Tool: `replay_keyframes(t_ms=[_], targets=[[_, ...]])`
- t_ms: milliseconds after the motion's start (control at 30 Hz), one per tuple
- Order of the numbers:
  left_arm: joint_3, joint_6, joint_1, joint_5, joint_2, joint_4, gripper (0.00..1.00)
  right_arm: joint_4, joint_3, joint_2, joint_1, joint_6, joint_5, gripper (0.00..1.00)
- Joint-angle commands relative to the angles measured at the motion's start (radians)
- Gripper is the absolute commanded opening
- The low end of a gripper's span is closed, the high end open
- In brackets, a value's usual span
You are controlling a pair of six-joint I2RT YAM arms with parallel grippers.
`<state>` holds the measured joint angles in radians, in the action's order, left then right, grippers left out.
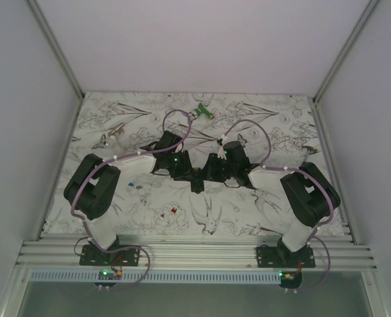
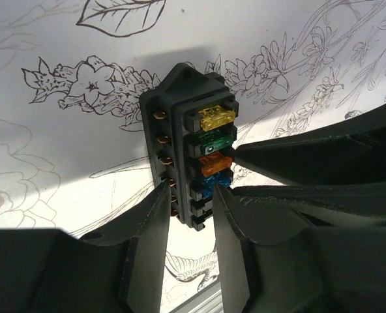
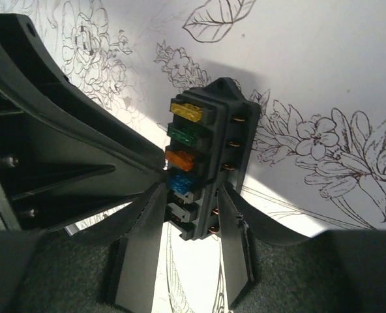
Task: Snap on the fuse box
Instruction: Adjust the fuse box base at the center of the board.
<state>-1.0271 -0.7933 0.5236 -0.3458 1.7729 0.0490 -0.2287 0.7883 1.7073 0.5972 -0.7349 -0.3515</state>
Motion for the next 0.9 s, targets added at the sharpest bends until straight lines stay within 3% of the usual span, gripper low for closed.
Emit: replay_keyframes(t_ms=[0, 467, 867], targets=[[-0.025, -0.010, -0.005, 0.003, 0.022, 0.007, 0.35, -0.067, -0.020, 0.017, -0.016, -0.038, -0.016, 0.42], [-0.035, -0.011, 0.008, -0.013, 0.061, 0.008, 0.33, -0.040, -0.017, 0.055, -0.022, -0.026, -0.035, 0.21], [-0.034, 0.001, 0.053, 0.001, 0.098, 0.043, 0.27, 0.102, 0.000, 0.118, -0.020, 0.005, -0.002, 0.14]])
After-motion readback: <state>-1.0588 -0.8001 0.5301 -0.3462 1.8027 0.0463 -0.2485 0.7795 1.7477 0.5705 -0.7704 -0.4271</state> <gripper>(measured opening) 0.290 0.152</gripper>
